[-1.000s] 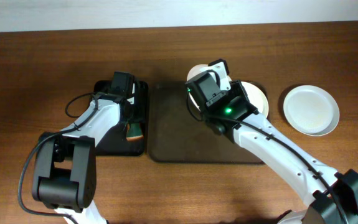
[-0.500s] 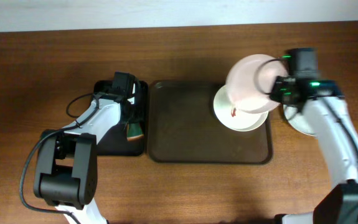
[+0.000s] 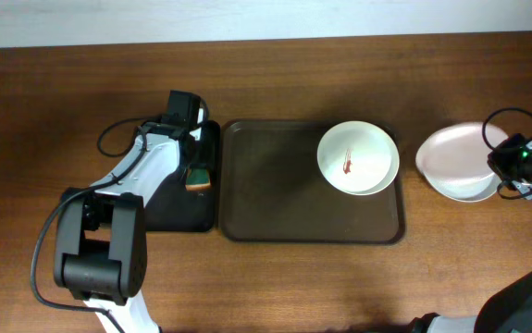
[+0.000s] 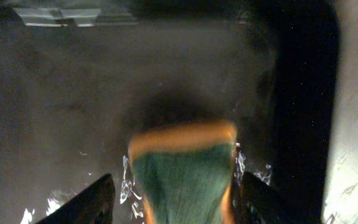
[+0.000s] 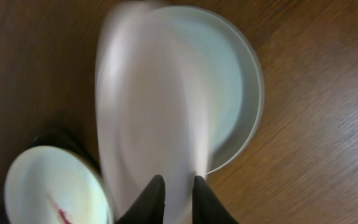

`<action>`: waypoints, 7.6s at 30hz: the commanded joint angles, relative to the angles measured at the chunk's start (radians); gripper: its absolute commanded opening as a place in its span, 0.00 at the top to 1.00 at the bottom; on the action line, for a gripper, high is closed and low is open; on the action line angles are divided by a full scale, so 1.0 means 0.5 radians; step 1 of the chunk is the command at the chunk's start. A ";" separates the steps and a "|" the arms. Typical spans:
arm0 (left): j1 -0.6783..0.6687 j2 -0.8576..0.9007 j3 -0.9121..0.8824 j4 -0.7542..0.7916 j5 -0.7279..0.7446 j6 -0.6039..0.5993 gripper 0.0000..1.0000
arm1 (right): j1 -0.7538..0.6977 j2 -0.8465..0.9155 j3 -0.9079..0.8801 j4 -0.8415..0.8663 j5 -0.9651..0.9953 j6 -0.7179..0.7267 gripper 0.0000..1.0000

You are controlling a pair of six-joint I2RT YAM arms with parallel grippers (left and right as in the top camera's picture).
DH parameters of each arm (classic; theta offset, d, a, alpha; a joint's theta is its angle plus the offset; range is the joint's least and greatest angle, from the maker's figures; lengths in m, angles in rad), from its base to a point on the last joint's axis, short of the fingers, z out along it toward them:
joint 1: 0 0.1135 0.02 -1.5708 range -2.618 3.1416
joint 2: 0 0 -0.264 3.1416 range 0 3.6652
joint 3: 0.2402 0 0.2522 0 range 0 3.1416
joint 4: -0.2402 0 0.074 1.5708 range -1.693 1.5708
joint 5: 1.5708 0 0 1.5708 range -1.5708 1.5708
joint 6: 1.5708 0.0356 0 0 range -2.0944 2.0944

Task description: Clean dirty plates on tray and stack at the side

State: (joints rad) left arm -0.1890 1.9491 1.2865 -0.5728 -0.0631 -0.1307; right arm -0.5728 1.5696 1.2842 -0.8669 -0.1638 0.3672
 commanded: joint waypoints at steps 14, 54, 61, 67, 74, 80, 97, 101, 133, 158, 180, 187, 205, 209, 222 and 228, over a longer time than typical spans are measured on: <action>0.010 0.056 -0.054 -0.497 0.142 0.031 0.30 | 0.212 0.089 0.005 -0.092 -0.227 -0.256 0.71; 0.008 0.062 -0.078 -0.480 0.142 0.032 0.30 | 0.101 0.665 0.011 0.279 0.136 0.397 0.96; 0.008 0.063 -0.078 -0.480 0.143 0.032 0.30 | -0.192 0.652 0.011 0.141 0.047 0.328 0.96; 0.008 0.063 -0.078 -0.480 0.142 0.032 0.29 | -0.240 0.645 0.017 0.117 -0.394 0.105 0.52; 0.008 0.063 -0.078 -0.478 0.142 0.032 0.11 | 0.043 0.568 0.017 -0.034 -0.779 -0.426 0.51; 0.008 0.063 -0.078 -0.480 0.142 0.032 0.90 | 0.417 0.568 0.016 -0.246 -0.558 -0.533 0.52; 0.008 0.040 0.041 -0.562 -0.084 0.033 0.50 | 0.911 0.568 0.016 -0.340 -0.310 -0.509 0.51; 0.008 0.040 0.114 -0.478 -0.100 0.033 0.43 | 0.911 0.568 0.016 -0.340 -0.304 -0.509 0.51; 0.069 0.039 0.014 -0.432 -0.098 -0.250 1.00 | 0.912 0.568 0.011 -0.339 -0.275 -0.510 0.43; 0.024 0.040 0.014 -0.428 0.098 -0.275 1.00 | 0.912 0.606 -0.218 0.370 -0.008 0.219 0.72; 0.024 0.040 0.014 -0.428 0.098 -0.275 1.00 | 1.286 0.679 -0.218 0.311 -0.395 -0.045 0.96; 0.024 0.040 0.014 -0.429 0.098 -0.275 1.00 | 1.485 0.679 -0.218 0.313 -0.275 -0.037 0.96; 0.043 -0.709 0.121 -0.332 -0.026 -0.206 1.00 | 1.485 0.679 -0.218 0.315 -0.269 -0.039 0.96; 0.043 -0.900 0.121 -0.309 -0.079 -0.204 1.00 | 1.485 0.679 -0.218 0.315 -0.270 -0.038 0.96; 0.040 -1.086 0.075 -0.014 -0.274 0.049 1.00 | 1.485 0.679 -0.218 0.335 -0.270 -0.038 0.96; 0.040 -0.957 0.074 0.327 -0.274 0.211 1.00 | 1.485 0.679 -0.218 0.336 -0.269 -0.038 0.96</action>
State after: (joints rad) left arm -0.1692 1.4345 1.3251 -0.4580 -0.1844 -0.0887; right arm 0.1638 1.8915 1.1767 -0.7013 -0.3119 0.3584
